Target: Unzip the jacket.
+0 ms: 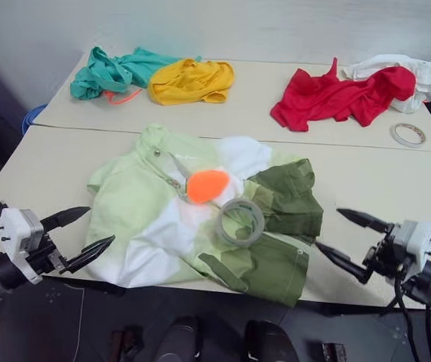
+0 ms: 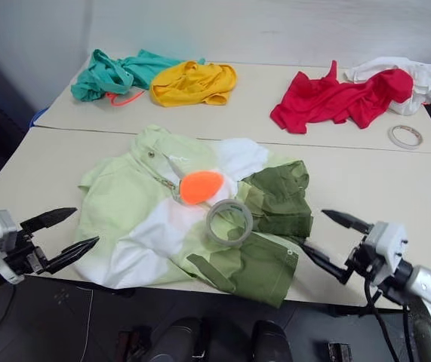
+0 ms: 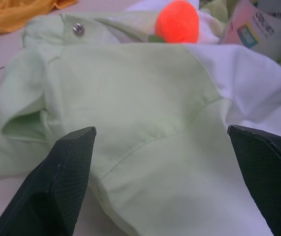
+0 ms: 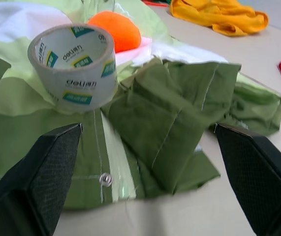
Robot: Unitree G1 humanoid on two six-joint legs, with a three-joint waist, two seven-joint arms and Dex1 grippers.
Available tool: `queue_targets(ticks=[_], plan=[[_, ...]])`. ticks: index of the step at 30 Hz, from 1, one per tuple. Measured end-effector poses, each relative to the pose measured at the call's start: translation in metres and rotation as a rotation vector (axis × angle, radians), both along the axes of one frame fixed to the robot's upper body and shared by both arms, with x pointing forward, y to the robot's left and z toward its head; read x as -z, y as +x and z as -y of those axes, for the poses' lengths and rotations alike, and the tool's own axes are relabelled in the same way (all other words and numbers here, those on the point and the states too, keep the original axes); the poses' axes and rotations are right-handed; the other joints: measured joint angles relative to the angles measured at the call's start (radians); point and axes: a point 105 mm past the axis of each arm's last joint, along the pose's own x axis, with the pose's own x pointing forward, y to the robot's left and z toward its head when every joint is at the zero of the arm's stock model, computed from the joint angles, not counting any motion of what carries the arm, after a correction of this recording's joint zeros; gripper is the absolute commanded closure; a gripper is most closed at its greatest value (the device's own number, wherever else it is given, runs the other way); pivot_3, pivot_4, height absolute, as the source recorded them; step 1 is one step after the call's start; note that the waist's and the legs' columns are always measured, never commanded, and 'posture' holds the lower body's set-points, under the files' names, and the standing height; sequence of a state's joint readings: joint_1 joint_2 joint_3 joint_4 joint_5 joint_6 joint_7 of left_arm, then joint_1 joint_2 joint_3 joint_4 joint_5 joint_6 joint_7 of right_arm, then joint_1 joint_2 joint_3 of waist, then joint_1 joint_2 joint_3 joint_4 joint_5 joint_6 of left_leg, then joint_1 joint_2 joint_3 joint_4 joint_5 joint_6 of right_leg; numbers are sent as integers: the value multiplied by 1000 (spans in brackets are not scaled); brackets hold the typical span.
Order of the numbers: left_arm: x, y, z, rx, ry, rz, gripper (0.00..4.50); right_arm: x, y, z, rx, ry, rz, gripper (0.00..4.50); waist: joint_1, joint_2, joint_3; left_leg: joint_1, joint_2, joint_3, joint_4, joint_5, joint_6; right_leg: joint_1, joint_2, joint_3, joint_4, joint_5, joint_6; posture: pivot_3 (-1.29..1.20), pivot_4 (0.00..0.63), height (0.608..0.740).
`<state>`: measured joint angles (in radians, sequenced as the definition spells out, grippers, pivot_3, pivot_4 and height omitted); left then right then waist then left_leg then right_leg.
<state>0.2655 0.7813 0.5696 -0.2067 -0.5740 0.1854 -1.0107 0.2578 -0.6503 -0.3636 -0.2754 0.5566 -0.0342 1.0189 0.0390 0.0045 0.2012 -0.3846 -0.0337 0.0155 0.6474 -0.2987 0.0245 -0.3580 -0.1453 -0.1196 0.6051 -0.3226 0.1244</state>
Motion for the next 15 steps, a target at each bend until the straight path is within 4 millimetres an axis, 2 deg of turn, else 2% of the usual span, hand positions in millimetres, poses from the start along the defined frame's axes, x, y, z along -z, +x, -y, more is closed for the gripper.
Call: queue_targets(ticks=[3,8,10,15], plan=[[2,-1,-11,-27,9,-12,0,-5,7,-10,-42,2,32,25,-15,-2,0,0,1,0,1,0,0,0,-1,3,0,1,-1,0,150,740],[6,-11,-15,-24,-1,-62,0,-12,16,-23,-90,20,76,25,-15,-2,0,0,5,1,0,0,2,-1,0,5,-1,0,-3,0,150,740],[9,-15,-11,-2,-42,-119,0,-10,16,-23,-96,16,64,25,-11,-2,0,-2,6,-1,0,0,2,-1,0,3,1,0,-3,0,150,740],[-5,-13,7,67,-121,-117,0,-6,16,-21,-112,6,57,25,-12,-2,0,-1,5,0,3,-1,2,0,-1,4,-1,0,-3,0,150,740]])
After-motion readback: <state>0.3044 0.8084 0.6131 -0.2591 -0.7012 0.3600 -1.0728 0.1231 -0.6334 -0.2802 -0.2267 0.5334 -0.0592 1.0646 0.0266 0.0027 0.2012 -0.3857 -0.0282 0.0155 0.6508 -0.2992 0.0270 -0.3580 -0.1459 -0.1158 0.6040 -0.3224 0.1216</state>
